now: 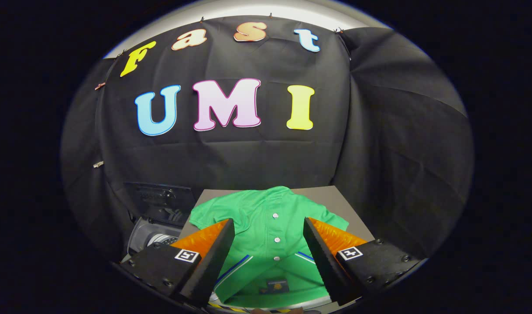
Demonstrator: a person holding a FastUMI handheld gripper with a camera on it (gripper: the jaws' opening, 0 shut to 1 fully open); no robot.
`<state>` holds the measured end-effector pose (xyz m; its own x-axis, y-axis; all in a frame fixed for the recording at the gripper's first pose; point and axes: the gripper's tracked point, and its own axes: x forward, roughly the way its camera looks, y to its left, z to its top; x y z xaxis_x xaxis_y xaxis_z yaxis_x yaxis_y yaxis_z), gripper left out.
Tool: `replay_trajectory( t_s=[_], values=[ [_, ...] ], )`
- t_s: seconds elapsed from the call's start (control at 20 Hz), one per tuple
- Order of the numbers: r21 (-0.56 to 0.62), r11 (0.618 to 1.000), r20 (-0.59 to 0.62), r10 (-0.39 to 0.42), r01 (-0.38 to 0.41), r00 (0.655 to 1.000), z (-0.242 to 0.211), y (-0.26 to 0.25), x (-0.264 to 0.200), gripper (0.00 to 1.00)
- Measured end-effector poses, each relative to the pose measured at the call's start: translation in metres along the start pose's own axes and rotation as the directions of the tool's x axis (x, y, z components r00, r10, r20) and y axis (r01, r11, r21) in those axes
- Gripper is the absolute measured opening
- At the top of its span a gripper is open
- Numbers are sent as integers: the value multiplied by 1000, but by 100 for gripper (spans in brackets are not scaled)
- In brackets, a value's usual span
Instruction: Put the clothes into the washing machine and then close the washing machine lid.
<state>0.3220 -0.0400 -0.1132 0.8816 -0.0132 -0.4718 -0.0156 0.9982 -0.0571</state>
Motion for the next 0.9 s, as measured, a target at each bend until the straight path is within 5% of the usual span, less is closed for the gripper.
replay_trajectory(
  t_s=[0.5, 0.6, 0.8, 0.85, 0.9],
  values=[
    [-46, 996, -174, -83, 76, 981, -54, -13, 78, 100],
    [-88, 991, -184, -112, 97, 976, -55, -16, 78, 91],
    [-60, 996, -216, -82, 71, 973, -48, -17, 72, 24],
    [-12, 998, -219, -65, 64, 974, -41, -16, 64, 12],
    [6, 999, -198, -51, 54, 979, -31, -14, 58, 12]
  ],
)
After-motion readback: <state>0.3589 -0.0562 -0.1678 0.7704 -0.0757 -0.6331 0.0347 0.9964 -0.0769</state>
